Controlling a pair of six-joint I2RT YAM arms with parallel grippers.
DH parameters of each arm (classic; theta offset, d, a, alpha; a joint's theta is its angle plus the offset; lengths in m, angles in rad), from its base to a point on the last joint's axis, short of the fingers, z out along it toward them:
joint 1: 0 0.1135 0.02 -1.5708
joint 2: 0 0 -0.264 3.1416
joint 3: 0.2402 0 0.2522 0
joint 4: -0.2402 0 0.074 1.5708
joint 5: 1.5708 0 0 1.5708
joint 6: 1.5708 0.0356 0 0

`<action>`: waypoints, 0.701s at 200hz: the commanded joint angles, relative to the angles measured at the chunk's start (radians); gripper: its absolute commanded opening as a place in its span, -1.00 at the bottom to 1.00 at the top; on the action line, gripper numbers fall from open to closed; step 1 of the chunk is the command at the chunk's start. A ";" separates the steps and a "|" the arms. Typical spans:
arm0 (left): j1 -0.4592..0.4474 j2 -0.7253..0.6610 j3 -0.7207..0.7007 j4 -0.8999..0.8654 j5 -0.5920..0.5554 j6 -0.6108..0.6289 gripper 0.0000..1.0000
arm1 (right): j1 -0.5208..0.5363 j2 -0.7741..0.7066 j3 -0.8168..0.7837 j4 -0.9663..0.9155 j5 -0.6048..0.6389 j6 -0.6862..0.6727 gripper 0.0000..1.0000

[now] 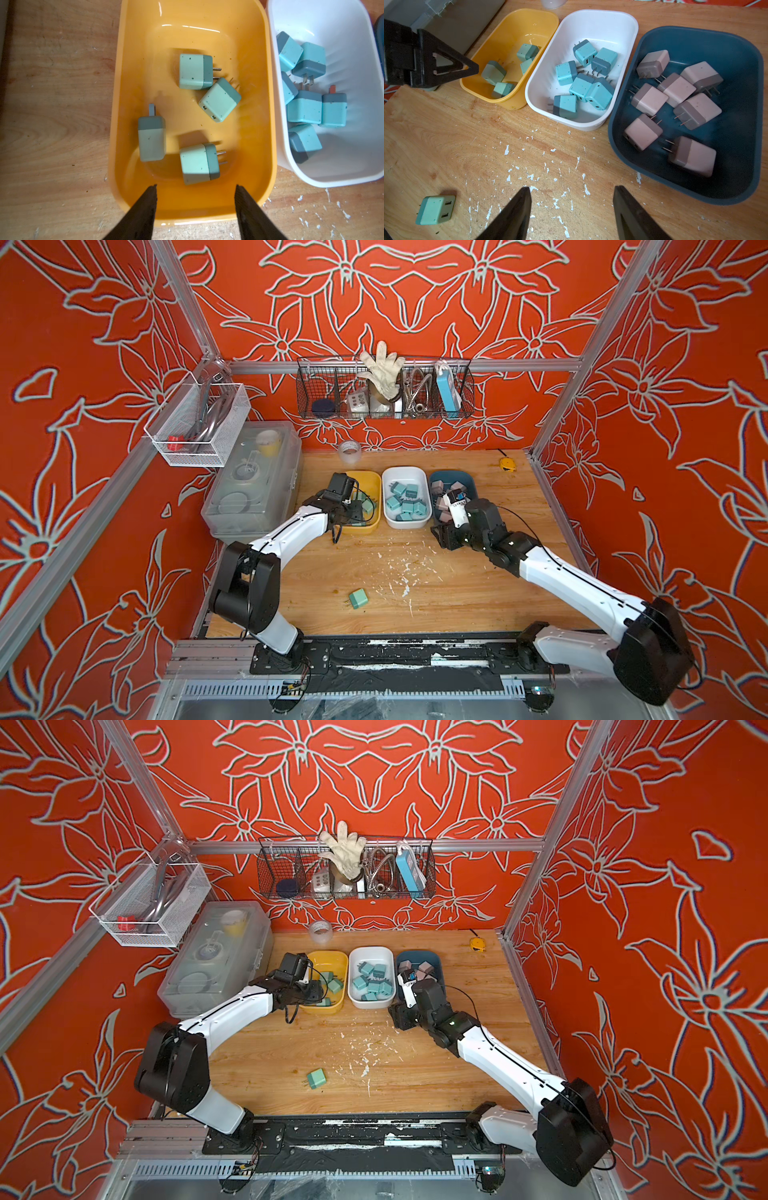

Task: Place the plugs by color into the storage box
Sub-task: Place the plug in the storage box.

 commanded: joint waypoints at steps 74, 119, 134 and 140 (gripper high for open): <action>-0.049 0.018 0.023 -0.053 0.008 0.016 0.15 | 0.002 0.021 -0.015 0.016 0.006 0.003 0.36; -0.138 -0.176 -0.049 -0.127 -0.040 0.029 0.18 | 0.002 0.037 -0.011 0.015 0.004 0.002 0.36; -0.161 -0.229 -0.073 -0.153 -0.032 0.035 0.17 | 0.003 0.038 -0.010 0.014 -0.001 0.003 0.36; -0.170 -0.249 -0.080 -0.164 -0.035 0.037 0.17 | 0.002 0.040 -0.008 0.013 -0.004 0.004 0.36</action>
